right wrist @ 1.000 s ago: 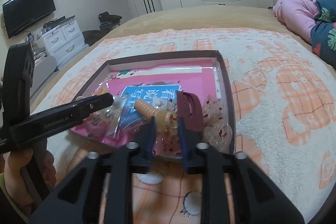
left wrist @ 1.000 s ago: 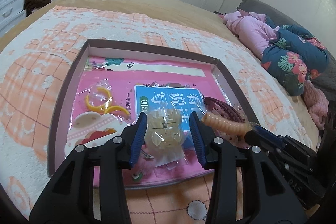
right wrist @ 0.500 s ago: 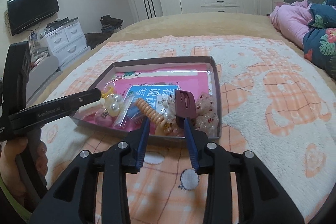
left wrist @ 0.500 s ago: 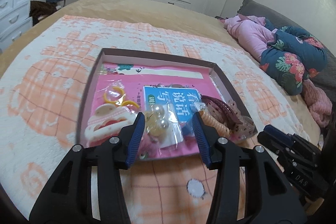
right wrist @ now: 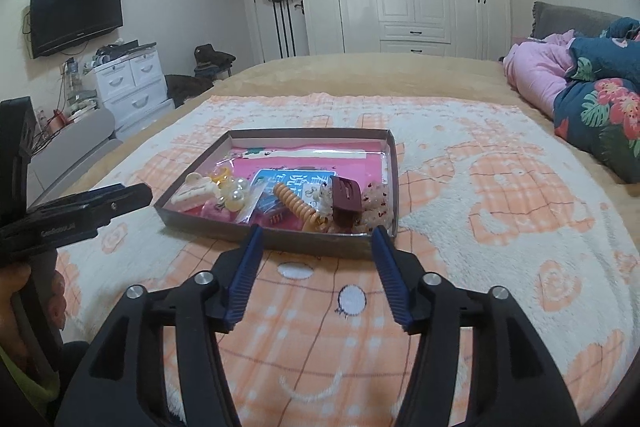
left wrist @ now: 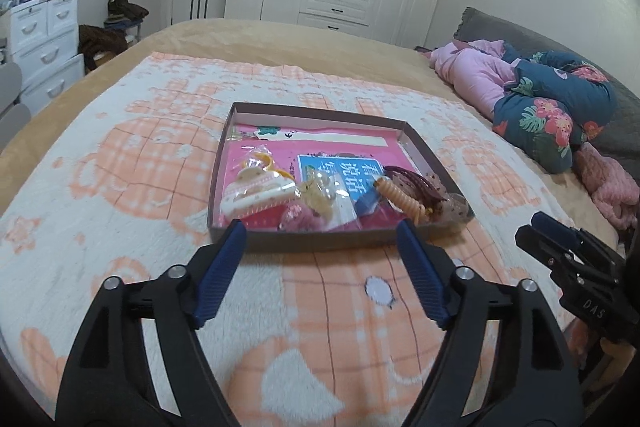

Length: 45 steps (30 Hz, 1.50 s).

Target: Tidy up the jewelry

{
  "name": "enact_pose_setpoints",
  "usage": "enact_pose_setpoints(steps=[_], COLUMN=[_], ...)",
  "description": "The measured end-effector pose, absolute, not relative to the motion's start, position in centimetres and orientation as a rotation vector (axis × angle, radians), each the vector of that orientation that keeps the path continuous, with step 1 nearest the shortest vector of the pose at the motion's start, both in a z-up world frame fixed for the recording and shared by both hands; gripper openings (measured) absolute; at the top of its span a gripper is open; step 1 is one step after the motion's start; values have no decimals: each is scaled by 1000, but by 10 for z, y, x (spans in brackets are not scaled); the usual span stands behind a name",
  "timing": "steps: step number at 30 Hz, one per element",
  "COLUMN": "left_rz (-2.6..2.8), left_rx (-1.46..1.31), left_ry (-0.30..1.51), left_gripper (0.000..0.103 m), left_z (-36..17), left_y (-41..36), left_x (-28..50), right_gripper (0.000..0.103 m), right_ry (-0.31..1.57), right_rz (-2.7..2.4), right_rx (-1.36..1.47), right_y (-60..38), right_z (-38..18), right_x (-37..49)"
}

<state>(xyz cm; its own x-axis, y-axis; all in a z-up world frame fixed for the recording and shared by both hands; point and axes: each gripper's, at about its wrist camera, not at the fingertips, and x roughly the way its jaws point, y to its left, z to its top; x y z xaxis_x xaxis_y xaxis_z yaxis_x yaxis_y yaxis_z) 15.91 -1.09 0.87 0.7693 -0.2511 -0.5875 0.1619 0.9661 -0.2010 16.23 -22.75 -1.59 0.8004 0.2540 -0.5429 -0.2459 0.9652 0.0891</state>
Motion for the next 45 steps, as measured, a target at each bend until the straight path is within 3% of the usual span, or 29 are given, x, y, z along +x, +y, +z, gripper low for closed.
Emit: enact_pose_setpoints(steps=[10,19,45], left_rz=[-215,-217,-230], left_rx=[-107,-115,-101], left_ry=[621,601,435], left_gripper=[91,92,92], left_z=[10,6,-2], left_y=[-15,-14,-14], left_x=[127,112,67], right_gripper=[81,93,97], right_ry=[547,523,394], right_rz=[245,219,158], right_rx=[30,21,-4], right_y=[-232,-234,-233], right_z=[-15,-19,-33], right_x=[133,118,72])
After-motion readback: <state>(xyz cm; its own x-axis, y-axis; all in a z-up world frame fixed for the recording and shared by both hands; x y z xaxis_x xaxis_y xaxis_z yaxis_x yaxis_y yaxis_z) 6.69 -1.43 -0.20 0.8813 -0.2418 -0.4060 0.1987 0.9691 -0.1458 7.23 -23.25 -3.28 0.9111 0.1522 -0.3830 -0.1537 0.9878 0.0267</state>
